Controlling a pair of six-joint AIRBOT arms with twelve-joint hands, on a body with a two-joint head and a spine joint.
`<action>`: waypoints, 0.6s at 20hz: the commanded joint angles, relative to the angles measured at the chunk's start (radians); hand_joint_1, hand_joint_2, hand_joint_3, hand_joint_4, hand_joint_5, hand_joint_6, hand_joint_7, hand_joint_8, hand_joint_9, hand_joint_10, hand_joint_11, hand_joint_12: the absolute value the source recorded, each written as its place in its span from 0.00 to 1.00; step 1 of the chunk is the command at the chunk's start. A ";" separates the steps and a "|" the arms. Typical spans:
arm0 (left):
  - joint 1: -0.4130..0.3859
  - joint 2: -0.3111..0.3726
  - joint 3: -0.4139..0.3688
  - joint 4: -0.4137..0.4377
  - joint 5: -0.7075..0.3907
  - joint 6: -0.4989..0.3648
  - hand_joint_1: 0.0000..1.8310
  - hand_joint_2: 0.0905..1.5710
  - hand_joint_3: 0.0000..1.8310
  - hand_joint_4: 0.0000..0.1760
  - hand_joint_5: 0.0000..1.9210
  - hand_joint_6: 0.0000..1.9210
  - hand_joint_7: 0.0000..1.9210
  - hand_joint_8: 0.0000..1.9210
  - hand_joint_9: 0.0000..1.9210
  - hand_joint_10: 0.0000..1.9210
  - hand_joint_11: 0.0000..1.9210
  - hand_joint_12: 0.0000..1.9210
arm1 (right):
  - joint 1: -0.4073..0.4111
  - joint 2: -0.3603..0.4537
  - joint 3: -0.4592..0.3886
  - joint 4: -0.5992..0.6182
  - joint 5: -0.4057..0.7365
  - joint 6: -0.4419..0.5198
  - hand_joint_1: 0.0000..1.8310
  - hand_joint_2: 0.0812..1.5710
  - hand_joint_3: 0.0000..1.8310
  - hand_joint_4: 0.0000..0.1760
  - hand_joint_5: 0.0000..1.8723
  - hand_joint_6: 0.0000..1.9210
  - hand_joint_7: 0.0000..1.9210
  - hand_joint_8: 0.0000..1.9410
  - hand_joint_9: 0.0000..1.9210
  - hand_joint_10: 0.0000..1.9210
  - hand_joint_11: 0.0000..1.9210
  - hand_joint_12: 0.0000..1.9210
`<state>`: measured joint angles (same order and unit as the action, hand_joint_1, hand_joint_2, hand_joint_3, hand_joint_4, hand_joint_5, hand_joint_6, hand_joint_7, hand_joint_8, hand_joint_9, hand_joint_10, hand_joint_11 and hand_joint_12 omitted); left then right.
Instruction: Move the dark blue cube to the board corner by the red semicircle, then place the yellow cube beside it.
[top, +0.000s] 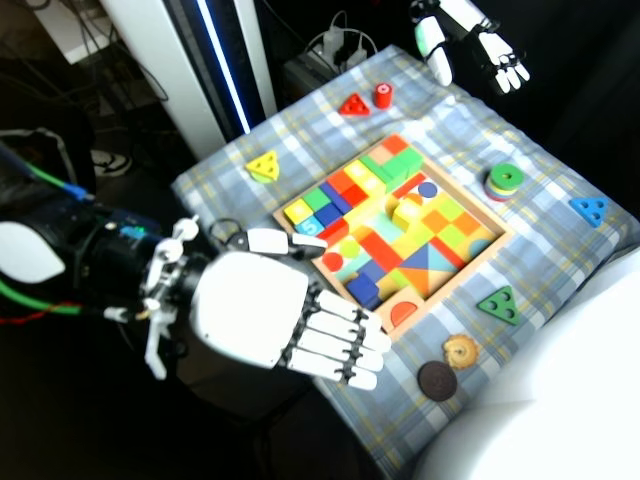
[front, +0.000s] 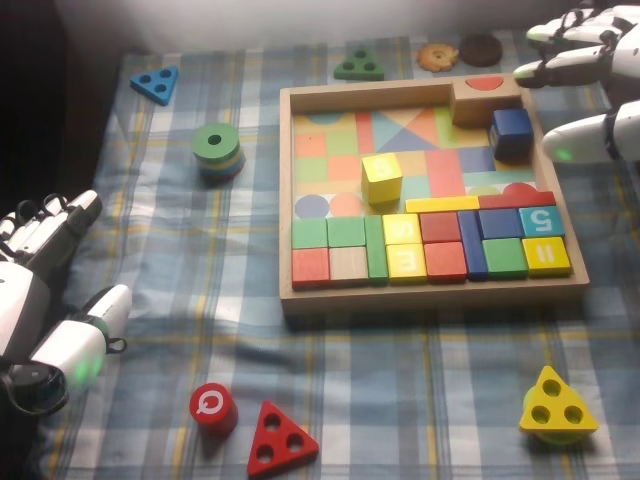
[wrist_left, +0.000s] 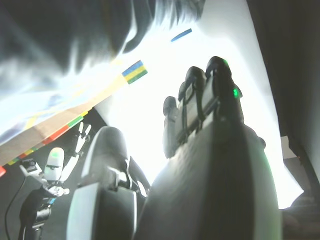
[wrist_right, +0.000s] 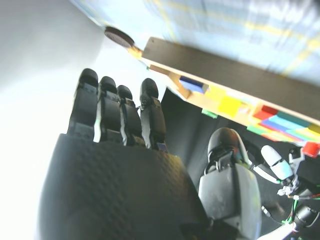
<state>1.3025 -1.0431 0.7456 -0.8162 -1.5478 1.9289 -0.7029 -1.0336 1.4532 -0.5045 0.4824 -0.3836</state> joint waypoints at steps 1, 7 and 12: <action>-0.005 0.004 -0.001 0.043 -0.109 -0.006 0.29 0.90 0.00 0.28 0.13 0.00 0.08 0.00 0.08 0.00 0.00 0.00 | 0.006 0.018 -0.009 0.052 0.119 -0.005 0.00 0.70 0.01 0.00 0.15 0.00 0.00 0.00 0.00 0.00 0.00 0.00; -0.005 0.005 -0.001 0.043 -0.109 -0.006 0.31 0.89 0.00 0.19 0.14 0.00 0.09 0.00 0.08 0.00 0.00 0.00 | -0.031 0.037 -0.081 0.060 0.161 -0.006 0.00 0.65 0.00 0.49 0.15 0.00 0.00 0.00 0.00 0.00 0.00 0.00; -0.005 0.005 0.000 0.043 -0.108 -0.006 0.32 0.89 0.00 0.26 0.13 0.00 0.09 0.00 0.09 0.00 0.00 0.00 | -0.071 0.037 -0.089 0.074 0.162 -0.006 0.00 0.61 0.00 0.73 0.15 0.00 0.00 0.00 0.00 0.00 0.00 0.00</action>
<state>1.3025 -1.0431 0.7456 -0.8204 -1.5440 1.9289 -0.7864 -1.0004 1.3628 -0.4709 0.5537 -0.3908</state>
